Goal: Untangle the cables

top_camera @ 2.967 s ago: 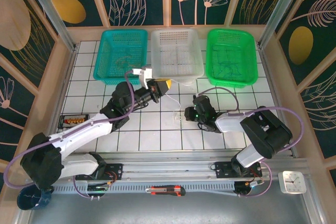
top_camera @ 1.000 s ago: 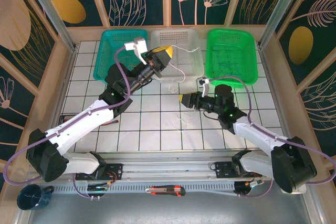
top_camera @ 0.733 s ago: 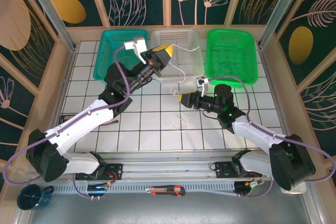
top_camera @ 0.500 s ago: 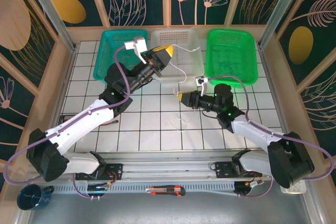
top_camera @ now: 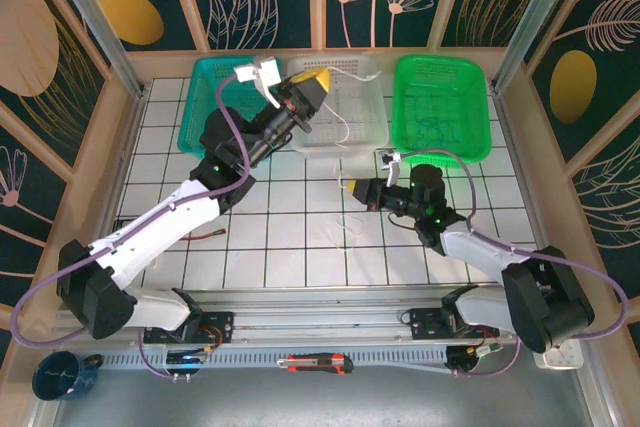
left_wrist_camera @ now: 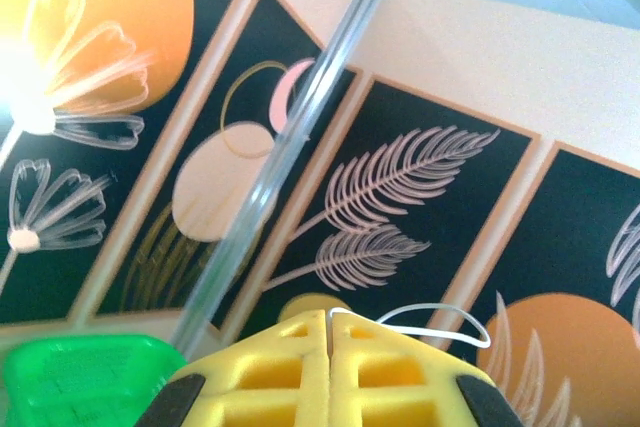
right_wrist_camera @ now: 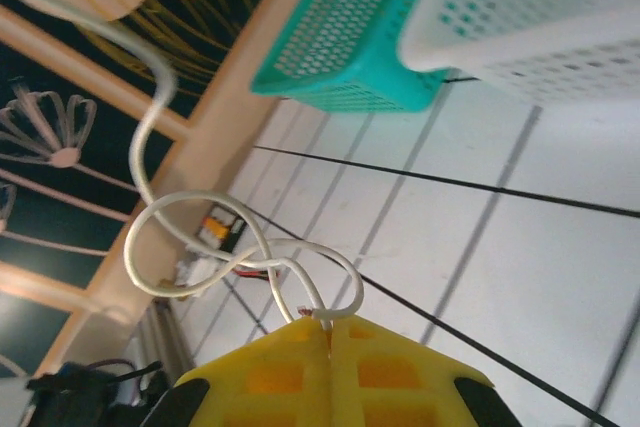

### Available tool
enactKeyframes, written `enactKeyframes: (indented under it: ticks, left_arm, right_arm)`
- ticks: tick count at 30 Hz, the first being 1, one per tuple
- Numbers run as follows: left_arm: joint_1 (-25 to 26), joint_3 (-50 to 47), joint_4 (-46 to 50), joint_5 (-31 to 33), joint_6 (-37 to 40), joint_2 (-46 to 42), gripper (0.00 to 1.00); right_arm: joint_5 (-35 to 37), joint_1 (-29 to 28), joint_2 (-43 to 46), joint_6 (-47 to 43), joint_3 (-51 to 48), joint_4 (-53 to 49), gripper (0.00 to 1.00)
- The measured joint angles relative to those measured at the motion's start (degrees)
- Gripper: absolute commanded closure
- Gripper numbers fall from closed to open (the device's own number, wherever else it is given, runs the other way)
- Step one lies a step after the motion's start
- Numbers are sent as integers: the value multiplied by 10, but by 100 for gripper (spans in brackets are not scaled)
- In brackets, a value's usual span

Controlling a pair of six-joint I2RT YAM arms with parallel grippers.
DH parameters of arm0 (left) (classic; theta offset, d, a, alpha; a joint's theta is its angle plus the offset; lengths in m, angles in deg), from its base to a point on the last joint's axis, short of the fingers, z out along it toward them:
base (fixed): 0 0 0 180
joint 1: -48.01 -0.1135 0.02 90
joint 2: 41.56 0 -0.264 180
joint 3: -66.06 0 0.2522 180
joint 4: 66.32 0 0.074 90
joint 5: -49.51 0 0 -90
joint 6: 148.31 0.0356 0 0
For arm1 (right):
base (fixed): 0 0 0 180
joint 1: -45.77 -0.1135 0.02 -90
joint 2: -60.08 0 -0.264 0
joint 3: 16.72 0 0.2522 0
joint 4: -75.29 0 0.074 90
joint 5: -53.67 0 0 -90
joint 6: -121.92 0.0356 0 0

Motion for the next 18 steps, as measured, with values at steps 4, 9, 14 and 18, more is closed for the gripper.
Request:
enactKeyframes:
  ticks: [4, 9, 14, 18]
  left_arm:
    - [-10, 78, 24, 18, 44, 29, 100]
    - [-15, 145, 50, 35, 90, 75, 100]
    - [-21, 210, 83, 46, 126, 140, 100]
    - [-28, 297, 120, 50, 155, 203, 100]
  right_arm:
    - [19, 9, -22, -2, -24, 0, 100]
    - [33, 9, -28, -1, -28, 2, 100]
    - [45, 10, -28, -2, -20, -12, 100]
    - [48, 11, -29, -7, 28, -46, 69]
